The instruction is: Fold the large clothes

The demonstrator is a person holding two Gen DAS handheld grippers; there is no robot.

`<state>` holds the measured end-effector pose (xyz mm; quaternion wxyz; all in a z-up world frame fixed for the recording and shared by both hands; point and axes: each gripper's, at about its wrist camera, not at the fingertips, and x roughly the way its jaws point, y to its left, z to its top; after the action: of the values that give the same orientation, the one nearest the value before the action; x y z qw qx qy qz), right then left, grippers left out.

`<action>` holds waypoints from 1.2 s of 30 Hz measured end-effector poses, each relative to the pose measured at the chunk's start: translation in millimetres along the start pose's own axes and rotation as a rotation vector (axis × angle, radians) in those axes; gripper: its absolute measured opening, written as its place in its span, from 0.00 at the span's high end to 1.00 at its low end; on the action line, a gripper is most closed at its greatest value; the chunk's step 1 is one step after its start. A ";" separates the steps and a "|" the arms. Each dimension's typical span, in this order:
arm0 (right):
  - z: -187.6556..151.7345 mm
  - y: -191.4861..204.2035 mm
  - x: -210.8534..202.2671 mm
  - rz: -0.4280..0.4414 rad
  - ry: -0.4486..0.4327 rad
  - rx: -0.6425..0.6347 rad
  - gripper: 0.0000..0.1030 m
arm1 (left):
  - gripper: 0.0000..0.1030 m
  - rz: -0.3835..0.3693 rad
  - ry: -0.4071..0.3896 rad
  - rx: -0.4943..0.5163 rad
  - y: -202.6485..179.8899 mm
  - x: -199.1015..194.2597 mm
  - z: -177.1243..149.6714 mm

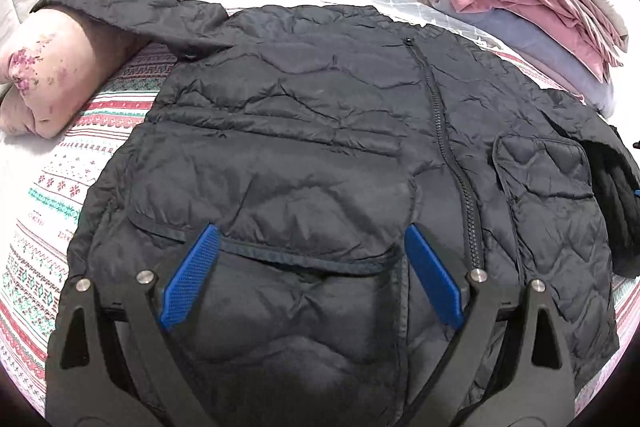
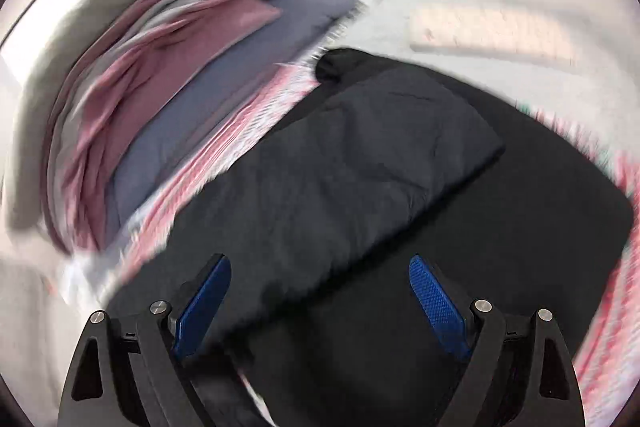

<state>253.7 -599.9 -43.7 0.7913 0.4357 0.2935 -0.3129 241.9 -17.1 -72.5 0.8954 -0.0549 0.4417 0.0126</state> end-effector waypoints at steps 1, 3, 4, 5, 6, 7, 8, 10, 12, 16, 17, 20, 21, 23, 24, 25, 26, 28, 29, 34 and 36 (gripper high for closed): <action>4.0 -7.7 6.5 0.019 0.002 0.074 0.11 | 0.09 0.005 0.002 0.002 0.4 1.8 0.5; 8.5 -9.2 15.4 -0.006 -0.011 0.120 0.11 | 0.09 0.012 0.006 0.005 1.4 4.6 1.4; 10.4 -3.0 19.1 -0.031 -0.027 0.099 0.12 | 0.09 0.014 0.009 0.005 2.2 6.6 2.3; 14.5 6.5 22.5 -0.044 -0.045 0.067 0.12 | 0.09 0.016 0.011 0.005 3.3 7.5 2.3; 16.1 15.5 23.6 -0.052 -0.068 0.037 0.16 | 0.09 0.019 0.013 0.001 4.5 8.9 2.9; 16.9 20.9 23.6 -0.045 -0.083 0.021 0.27 | 0.09 0.020 0.014 -0.002 5.5 9.6 3.1; 17.4 26.2 24.6 -0.027 -0.088 0.010 0.38 | 0.09 0.019 0.017 -0.006 6.8 10.5 3.9; 15.9 37.2 31.3 -0.019 -0.056 -0.008 0.92 | 0.09 0.012 0.020 -0.013 8.7 10.6 4.3; 13.0 53.3 24.8 -0.052 -0.094 -0.068 0.93 | 0.09 0.009 0.015 -0.016 9.7 9.8 4.7; -20.5 122.3 -22.7 -0.016 -0.314 -0.386 0.94 | 0.09 -0.002 0.022 -0.019 11.1 9.8 5.4; -32.3 138.8 -34.0 0.007 -0.356 -0.458 0.94 | 0.09 -0.007 0.022 -0.023 12.0 9.3 5.9; -83.9 196.3 -70.4 0.095 -0.475 -0.691 0.94 | 0.09 -0.008 0.009 -0.035 14.7 6.6 8.0; -107.2 217.0 -80.0 0.126 -0.499 -0.771 0.94 | 0.09 -0.005 0.002 -0.039 16.4 5.7 8.9; -158.7 254.2 -91.1 0.160 -0.532 -0.935 0.94 | 0.09 0.002 0.000 -0.047 20.0 5.5 10.5; -186.4 270.1 -93.2 0.174 -0.539 -1.017 0.94 | 0.09 0.001 0.001 -0.054 22.9 5.8 11.4; -219.8 285.6 -91.1 0.199 -0.528 -1.110 0.93 | 0.09 -0.001 0.002 -0.062 25.4 6.2 12.0; -256.7 299.6 -82.0 0.225 -0.478 -1.212 0.92 | 0.09 -0.003 0.004 -0.072 28.3 6.9 12.4; -332.1 318.5 -40.7 0.132 -0.338 -1.436 0.67 | 0.09 -0.006 0.006 -0.084 33.6 8.7 12.7; -358.4 320.5 -20.3 0.063 -0.294 -1.517 0.55 | 0.09 -0.001 0.009 -0.087 35.8 10.0 12.0; -448.7 290.8 56.5 -0.116 -0.167 -1.772 0.39 | 0.09 -0.012 0.028 -0.112 44.9 13.6 13.2; -437.3 286.5 56.8 -0.071 -0.123 -1.692 0.38 | 0.09 -0.026 0.021 -0.116 45.3 11.3 14.9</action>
<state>420.9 -110.0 -136.6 0.8549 -0.3303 0.3985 -0.0358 257.3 29.2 -76.4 0.8861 -0.1125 0.4488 0.0262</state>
